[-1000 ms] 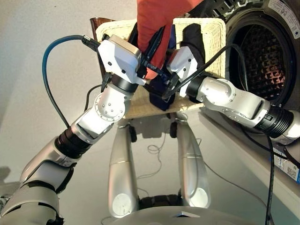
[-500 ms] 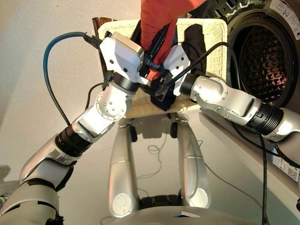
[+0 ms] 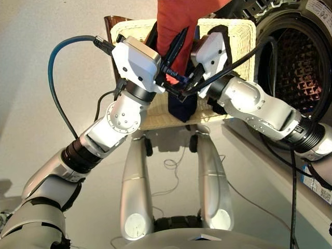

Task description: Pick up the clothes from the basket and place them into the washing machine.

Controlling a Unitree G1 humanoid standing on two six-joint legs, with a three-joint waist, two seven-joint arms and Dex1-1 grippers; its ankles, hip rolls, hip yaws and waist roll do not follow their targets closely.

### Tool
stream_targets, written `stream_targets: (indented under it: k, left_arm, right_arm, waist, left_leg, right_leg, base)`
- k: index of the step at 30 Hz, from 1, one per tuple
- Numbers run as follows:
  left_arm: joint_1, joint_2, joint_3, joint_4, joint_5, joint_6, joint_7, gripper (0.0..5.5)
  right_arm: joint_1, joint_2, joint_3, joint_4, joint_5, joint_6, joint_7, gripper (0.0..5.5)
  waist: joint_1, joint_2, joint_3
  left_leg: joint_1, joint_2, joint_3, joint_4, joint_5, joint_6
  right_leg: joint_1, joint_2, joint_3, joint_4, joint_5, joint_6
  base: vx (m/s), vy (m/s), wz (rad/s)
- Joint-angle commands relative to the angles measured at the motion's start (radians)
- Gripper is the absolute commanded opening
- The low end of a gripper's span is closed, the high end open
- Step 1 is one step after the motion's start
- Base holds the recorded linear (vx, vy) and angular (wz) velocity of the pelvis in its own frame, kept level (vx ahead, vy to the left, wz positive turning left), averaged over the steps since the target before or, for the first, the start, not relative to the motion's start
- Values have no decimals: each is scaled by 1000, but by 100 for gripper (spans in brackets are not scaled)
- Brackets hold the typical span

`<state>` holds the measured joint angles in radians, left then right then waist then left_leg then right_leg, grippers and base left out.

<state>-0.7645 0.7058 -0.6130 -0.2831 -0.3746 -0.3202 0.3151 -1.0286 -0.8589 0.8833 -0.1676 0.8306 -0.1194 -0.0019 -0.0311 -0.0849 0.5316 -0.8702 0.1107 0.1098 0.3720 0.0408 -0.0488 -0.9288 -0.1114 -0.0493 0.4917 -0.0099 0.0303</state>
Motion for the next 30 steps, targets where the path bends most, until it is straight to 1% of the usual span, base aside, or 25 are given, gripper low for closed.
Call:
stream_targets:
  k: [1, 4, 5, 6, 7, 12, 19, 21, 23, 24, 25, 26, 27, 28, 29, 30]
  left_arm:
    - [-1, 44, 31, -138, 26, -50, 11, 0]
    - [-23, 43, 24, -124, 13, -53, 19, 0]
    - [-32, 43, 26, -121, 9, -52, 19, 0]
    - [-39, 40, 27, -119, 6, -52, 21, 0]
    - [-43, 33, 26, -119, 8, -51, 26, 0]
    - [-27, 18, 33, -128, 27, -49, 31, 0]
    - [-4, -24, 56, -138, 80, -45, 50, 0]
    - [1, -38, 62, -137, 89, -43, 57, 0]
    - [8, -54, 63, -139, 93, -49, 56, 149]
    - [15, -59, 66, -141, 98, -48, 57, 153]
    - [22, -63, 65, -140, 105, -46, 61, 181]
    - [26, -67, 63, -137, 105, -47, 63, 216]
    - [24, -68, 63, -134, 104, -48, 63, 265]
    - [25, -77, 58, -129, 102, -49, 64, 423]
    - [24, -83, 55, -122, 100, -50, 66, 550]
    - [20, -91, 50, -116, 98, -52, 68, 550]
  right_arm:
    - [-50, -43, -76, -152, 36, -108, -7, 550]
    - [-67, -46, -58, -140, 26, -104, -15, 550]
    - [-70, -47, -53, -137, 21, -100, -15, 274]
    - [-72, -46, -50, -137, 15, -98, -16, 73]
    - [-67, -39, -51, -132, 12, -99, -20, 0]
    - [-44, -15, -74, -121, -53, -95, -33, 0]
    - [32, 120, -191, -16, -294, -93, -141, 0]
    - [35, 154, -223, 3, -392, -101, -163, 0]
    - [49, 182, -251, 35, -449, -98, -190, 0]
    - [68, 204, -278, 53, -471, -94, -214, 0]
    - [86, 227, -303, 74, -503, -106, -242, 0]
    - [102, 251, -323, 97, -531, -107, -273, 0]
    - [108, 262, -333, 104, -559, -104, -278, 0]
    - [135, 283, -356, 122, -580, -112, -306, 0]
    - [147, 298, -369, 135, -595, -114, -316, 0]
    - [160, 315, -386, 154, -616, -121, -346, 0]
  waist:
    - [-19, 8, -12]
    - [-20, 10, -12]
    - [-21, 11, -12]
    - [-21, 11, -12]
    - [-20, 13, -12]
    - [-18, 18, -12]
    - [-17, 27, -12]
    - [-15, 31, -12]
    - [-15, 36, -12]
    - [-15, 38, -12]
    - [-16, 40, -12]
    - [-16, 44, -12]
    - [-17, 45, -12]
    - [-18, 49, -12]
    - [-17, 52, -12]
    - [-17, 57, -12]
  left_leg:
    - [24, 35, -20, 30, -40, -68]
    - [22, 35, -23, 30, -37, -70]
    - [21, 35, -24, 30, -37, -71]
    - [22, 36, -24, 29, -36, -72]
    - [22, 36, -24, 27, -35, -72]
    - [18, 34, -25, 29, -36, -71]
    - [20, 30, -25, 29, -40, -65]
    - [19, 30, -27, 30, -42, -63]
    - [14, 31, -29, 34, -44, -62]
    - [14, 30, -31, 35, -45, -61]
    - [14, 30, -29, 35, -46, -60]
    - [12, 30, -30, 35, -47, -59]
    - [9, 30, -30, 37, -48, -59]
    - [7, 30, -30, 37, -48, -59]
    - [4, 29, -29, 40, -48, -59]
    - [1, 28, -29, 41, -49, -58]
  right_leg:
    - [31, -45, 69, -69, 3, 115]
    - [28, -46, 69, -67, 5, 114]
    - [27, -46, 68, -65, 4, 114]
    - [27, -46, 68, -66, 4, 114]
    - [27, -46, 68, -66, 5, 114]
    - [26, -46, 66, -63, 3, 111]
    - [29, -44, 70, -66, 1, 108]
    - [28, -44, 71, -65, -1, 108]
    - [24, -46, 71, -60, -5, 107]
    - [23, -45, 72, -56, -7, 105]
    - [21, -45, 73, -54, -9, 105]
    - [20, -44, 73, -53, -10, 105]
    - [18, -44, 73, -51, -11, 105]
    - [15, -44, 74, -50, -14, 105]
    - [13, -45, 75, -47, -14, 105]
    - [10, -45, 76, -43, -15, 104]
  base:
    - [0, 0, 0]
    - [0, 0, 0]
    - [0, 0, 0]
    - [0, 0, 0]
    - [0, 0, 0]
    - [0, 0, 0]
    - [0, 0, 0]
    - [0, 0, 0]
    - [0, 0, 0]
    - [0, 0, 0]
    - [0, 0, 0]
    - [0, 0, 0]
    - [0, 0, 0]
    - [0, 0, 0]
    - [0, 0, 0]
    - [0, 0, 0]
